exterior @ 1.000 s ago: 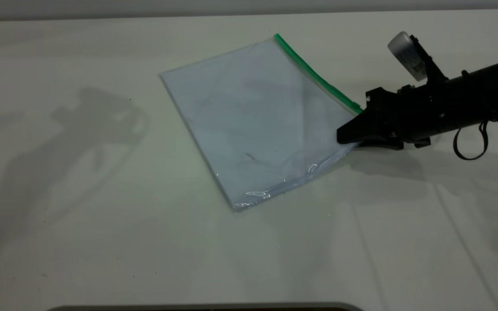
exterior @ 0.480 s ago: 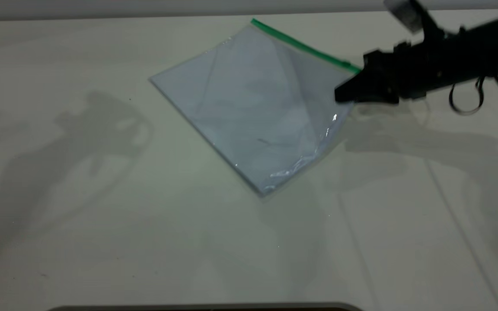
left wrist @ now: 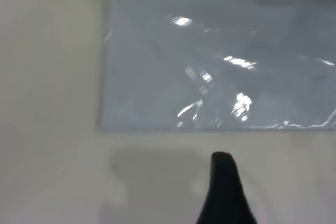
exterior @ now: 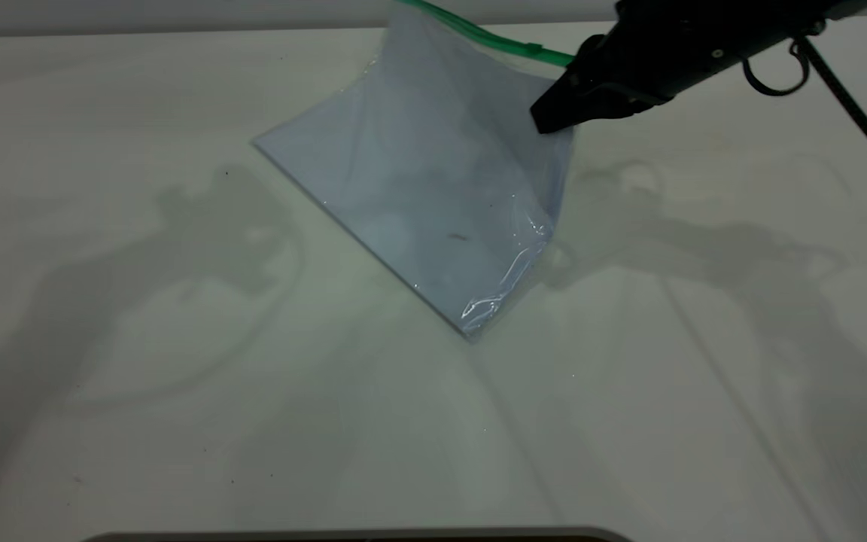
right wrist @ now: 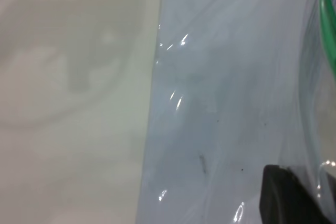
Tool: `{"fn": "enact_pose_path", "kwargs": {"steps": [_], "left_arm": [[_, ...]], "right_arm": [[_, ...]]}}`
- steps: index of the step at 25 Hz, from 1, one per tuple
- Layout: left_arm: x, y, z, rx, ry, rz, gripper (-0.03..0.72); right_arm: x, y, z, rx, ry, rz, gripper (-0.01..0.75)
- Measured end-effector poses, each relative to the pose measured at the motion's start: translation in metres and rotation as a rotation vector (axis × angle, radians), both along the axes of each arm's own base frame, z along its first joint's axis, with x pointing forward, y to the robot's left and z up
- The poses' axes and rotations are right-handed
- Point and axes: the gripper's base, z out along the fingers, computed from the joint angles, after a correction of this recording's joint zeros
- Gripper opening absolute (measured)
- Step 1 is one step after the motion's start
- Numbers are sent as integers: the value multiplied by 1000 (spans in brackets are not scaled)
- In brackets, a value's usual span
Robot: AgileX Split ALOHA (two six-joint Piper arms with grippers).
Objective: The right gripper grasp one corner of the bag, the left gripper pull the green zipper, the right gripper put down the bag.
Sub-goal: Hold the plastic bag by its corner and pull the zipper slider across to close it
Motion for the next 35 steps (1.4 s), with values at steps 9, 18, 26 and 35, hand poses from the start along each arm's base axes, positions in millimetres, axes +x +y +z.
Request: {"fn": "enact_pose_path", "kwargs": {"steps": [9, 18, 26, 35], "left_arm": [[27, -37, -17, -36, -136, -319, 590], [45, -68, -49, -89, -141, -573, 590], [49, -107, -59, -89, -207, -749, 590], [43, -127, -77, -48, -284, -871, 590]], "right_arm": [[-1, 0, -2, -47, -7, 9, 36], [5, -11, -8, -213, -79, 1, 36], [4, -11, -8, -224, -103, 40, 36], [2, -8, -7, -196, -96, 72, 36]]}}
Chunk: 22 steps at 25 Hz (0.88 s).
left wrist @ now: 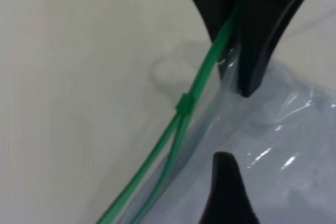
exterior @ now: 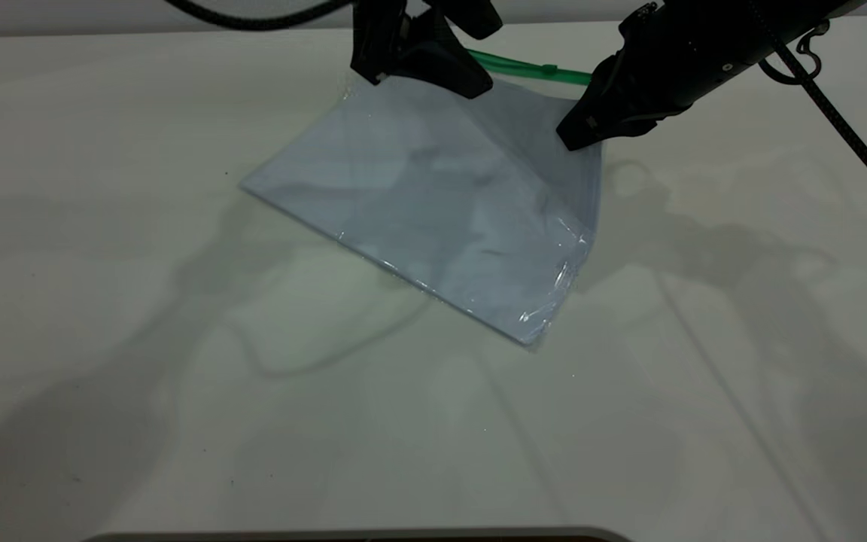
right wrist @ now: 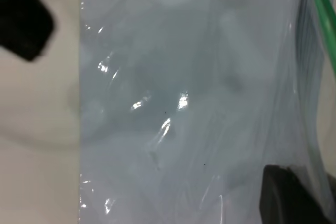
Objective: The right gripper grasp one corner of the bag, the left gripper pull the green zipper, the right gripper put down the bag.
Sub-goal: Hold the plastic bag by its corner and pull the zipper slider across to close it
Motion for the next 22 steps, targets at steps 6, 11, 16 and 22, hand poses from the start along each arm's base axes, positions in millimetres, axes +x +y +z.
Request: {"fn": "enact_pose_path", "kwargs": {"steps": [6, 11, 16, 22], "left_arm": [[6, -3, -5, -33, -12, 36, 590], [17, -9, -11, -57, -19, 50, 590], [20, -12, -13, -88, -1, 52, 590], [22, -16, -12, -149, 32, 91, 590]], "right_arm": [[0, 1, 4, 8, -7, 1, 36], [1, 1, 8, 14, -15, 2, 36], [1, 1, 8, 13, -16, 3, 36], [1, 1, 8, 13, -16, 3, 36]]}}
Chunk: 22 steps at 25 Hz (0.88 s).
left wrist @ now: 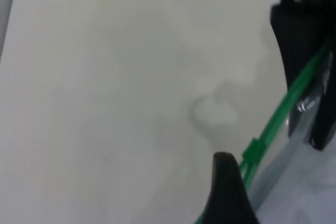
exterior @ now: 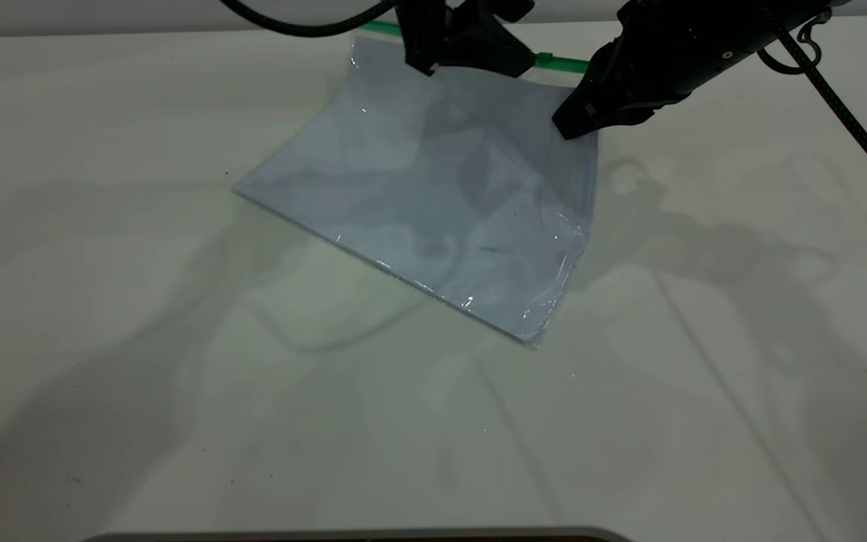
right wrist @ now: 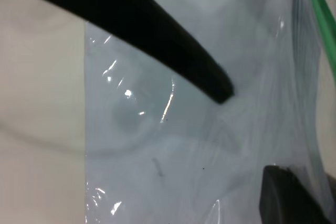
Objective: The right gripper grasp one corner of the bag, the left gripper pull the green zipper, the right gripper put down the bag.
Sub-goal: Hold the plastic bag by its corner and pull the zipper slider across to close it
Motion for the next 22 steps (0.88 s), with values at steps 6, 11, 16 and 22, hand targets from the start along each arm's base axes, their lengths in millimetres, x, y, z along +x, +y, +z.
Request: {"fn": "enact_pose_path", "kwargs": {"steps": [6, 11, 16, 22], "left_arm": [[1, -1, -14, -3, 29, 6, 590], [3, -3, -16, -10, 35, -4, 590], [6, -6, -17, -26, 32, -13, 590], [4, -9, -20, -29, 44, -30, 566]], "right_arm": [[0, 0, 0, 0, 0, 0, 36], [0, 0, 0, -2, -1, -2, 36], [0, 0, 0, 1, 0, -6, 36], [1, 0, 0, 5, 1, -15, 36]]}}
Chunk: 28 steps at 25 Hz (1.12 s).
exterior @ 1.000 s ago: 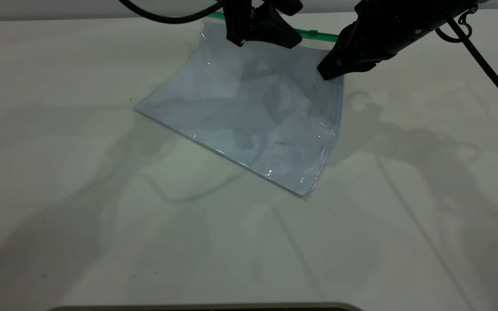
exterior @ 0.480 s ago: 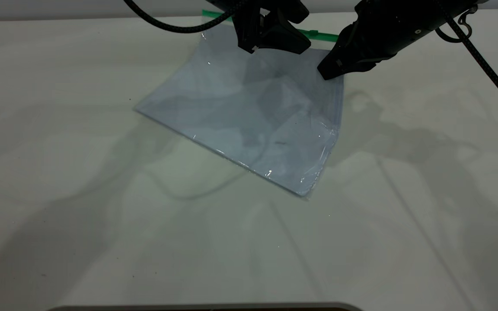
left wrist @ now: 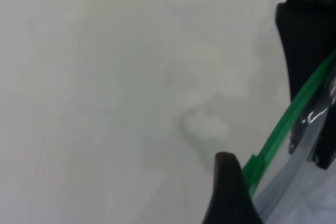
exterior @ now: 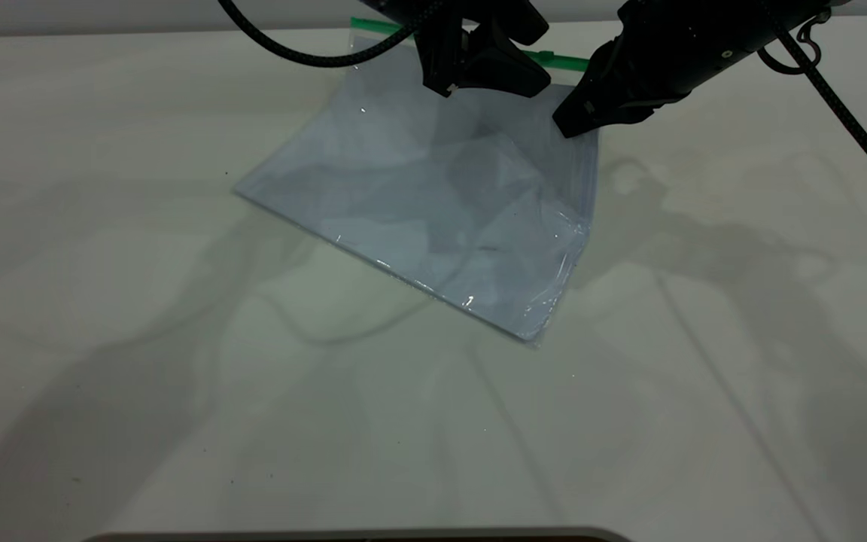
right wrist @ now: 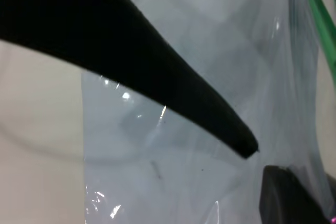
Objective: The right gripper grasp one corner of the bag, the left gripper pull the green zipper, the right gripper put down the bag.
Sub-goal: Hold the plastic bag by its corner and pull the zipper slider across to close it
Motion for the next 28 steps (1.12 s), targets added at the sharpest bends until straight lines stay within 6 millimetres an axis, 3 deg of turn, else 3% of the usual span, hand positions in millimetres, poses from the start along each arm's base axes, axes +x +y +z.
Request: {"fn": "enact_pose_path", "kwargs": {"steps": [4, 10, 14, 21, 28], "left_arm": [[-1, -1, 0, -5, 7, -12, 456], [-2, -1, 0, -4, 8, -12, 160], [0, 0, 0, 1, -1, 1, 22], [7, 4, -2, 23, -36, 58, 0], [15, 23, -4, 59, -23, 79, 0]], "right_arm": [[0, 0, 0, 1, 0, -1, 36], [0, 0, 0, 4, 1, -6, 36], [0, 0, 0, 12, 5, -18, 36], [1, -1, 0, 29, 29, -57, 36], [4, -12, 1, 45, 38, -94, 36]]}}
